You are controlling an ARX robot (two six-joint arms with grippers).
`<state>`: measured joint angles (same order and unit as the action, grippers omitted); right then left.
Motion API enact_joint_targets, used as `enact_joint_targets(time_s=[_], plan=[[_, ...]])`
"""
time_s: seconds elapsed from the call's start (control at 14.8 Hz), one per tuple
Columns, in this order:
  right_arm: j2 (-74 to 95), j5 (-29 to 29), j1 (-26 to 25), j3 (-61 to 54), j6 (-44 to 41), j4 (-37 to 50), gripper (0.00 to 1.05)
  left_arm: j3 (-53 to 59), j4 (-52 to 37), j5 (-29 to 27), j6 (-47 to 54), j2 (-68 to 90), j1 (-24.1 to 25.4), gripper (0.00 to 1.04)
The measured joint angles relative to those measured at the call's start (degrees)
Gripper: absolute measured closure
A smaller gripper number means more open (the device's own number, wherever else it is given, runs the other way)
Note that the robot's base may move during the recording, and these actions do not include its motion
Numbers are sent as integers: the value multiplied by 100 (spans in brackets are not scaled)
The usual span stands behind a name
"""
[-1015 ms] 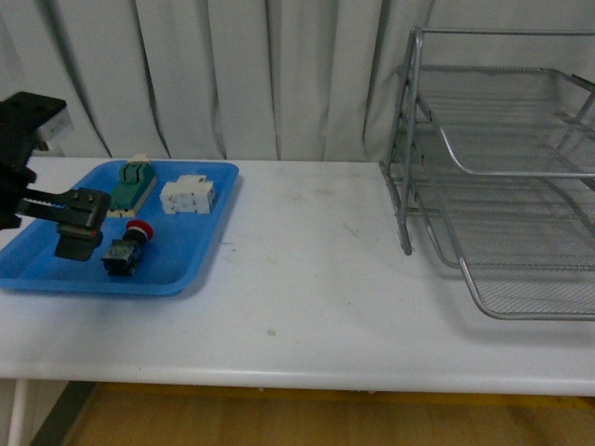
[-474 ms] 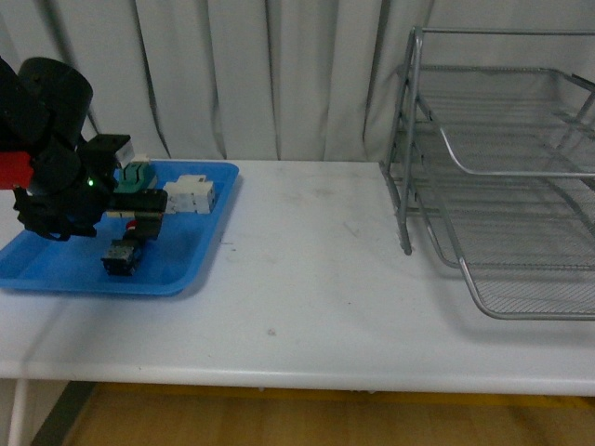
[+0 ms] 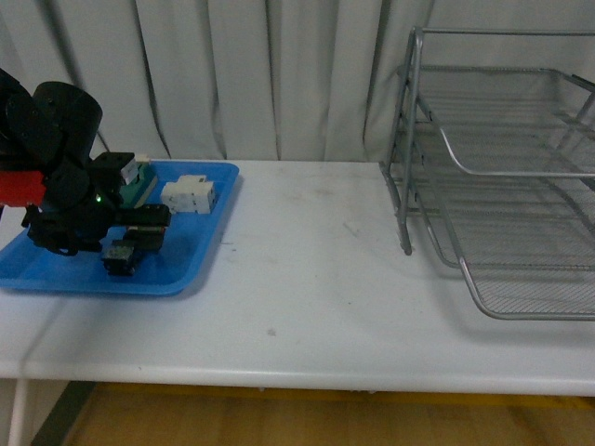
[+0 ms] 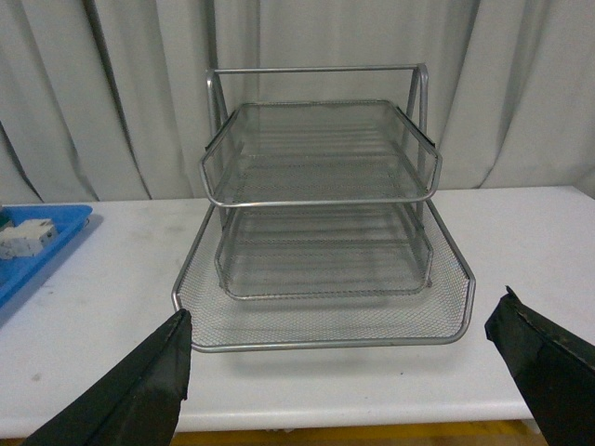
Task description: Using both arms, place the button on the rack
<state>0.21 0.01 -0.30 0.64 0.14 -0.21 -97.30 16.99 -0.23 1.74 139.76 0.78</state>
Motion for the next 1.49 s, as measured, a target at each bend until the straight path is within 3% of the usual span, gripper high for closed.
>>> enact_joint_targets(time_s=[0.34, 0.41, 0.47, 0.54, 0.61, 0.74, 0.88, 1.49], plan=[[0, 0, 0, 0, 0, 0, 6, 393, -426, 28, -229, -144, 4, 66], [0, 0, 0, 0, 0, 0, 6, 855, -640, 46, -293, -448, 4, 68], [0, 0, 0, 0, 0, 0, 6, 2192, -1432, -26, -317, -1757, 20, 68], [0, -2, 0, 0, 0, 0, 6, 4192, -1683, -199, -302, -4227, -179, 69], [0, 0, 0, 0, 2, 0, 6, 5698, -660, -380, -468, -6413, -588, 69], [0, 0, 0, 0, 0, 0, 6, 6358, 295, -920, -758, -8063, -1091, 69], [0, -2, 0, 0, 0, 2, 6, 6481, 407, -1143, -885, -8920, -1303, 69], [0, -4, 0, 0, 0, 4, 6, 6465, 442, -1220, -929, -8811, -1268, 69]])
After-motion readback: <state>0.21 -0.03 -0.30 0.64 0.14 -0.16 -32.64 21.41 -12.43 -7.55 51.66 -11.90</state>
